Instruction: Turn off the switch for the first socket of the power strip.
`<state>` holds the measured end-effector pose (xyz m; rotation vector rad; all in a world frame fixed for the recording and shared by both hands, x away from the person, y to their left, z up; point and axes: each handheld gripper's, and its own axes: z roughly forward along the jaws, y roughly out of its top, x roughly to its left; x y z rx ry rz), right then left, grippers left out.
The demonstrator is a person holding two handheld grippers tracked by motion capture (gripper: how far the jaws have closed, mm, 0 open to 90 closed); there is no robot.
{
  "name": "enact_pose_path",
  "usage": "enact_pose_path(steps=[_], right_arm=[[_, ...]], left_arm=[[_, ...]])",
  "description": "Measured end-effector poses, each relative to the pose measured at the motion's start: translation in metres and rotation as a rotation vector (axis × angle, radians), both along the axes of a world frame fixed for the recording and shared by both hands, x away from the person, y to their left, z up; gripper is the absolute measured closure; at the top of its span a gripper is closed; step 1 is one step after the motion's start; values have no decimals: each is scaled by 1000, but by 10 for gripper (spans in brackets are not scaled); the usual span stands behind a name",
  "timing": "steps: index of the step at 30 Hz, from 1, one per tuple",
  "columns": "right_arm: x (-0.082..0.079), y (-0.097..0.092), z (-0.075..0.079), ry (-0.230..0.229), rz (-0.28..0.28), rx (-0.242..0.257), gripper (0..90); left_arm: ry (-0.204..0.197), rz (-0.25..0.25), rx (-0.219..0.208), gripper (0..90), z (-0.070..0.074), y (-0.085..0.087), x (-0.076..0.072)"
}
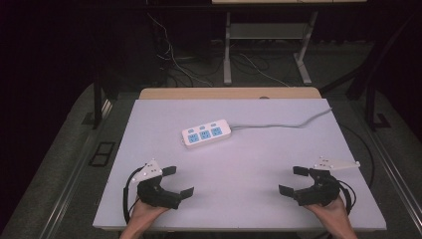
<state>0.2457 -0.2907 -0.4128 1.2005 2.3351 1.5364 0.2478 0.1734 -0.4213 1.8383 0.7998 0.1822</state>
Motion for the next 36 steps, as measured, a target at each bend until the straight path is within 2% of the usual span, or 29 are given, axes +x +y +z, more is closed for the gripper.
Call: enact_pose_path(steps=[10, 20, 36], right_arm=[[1, -3, -2, 10, -4, 2, 4], [3, -4, -5, 32, -3, -3, 3], [4, -3, -6, 45, 2, -4, 4]], left_arm=[[7, -11, 10, 0, 0, -1, 0], [32, -29, 31, 0, -2, -3, 1], [56, -55, 79, 0, 9, -3, 4]])
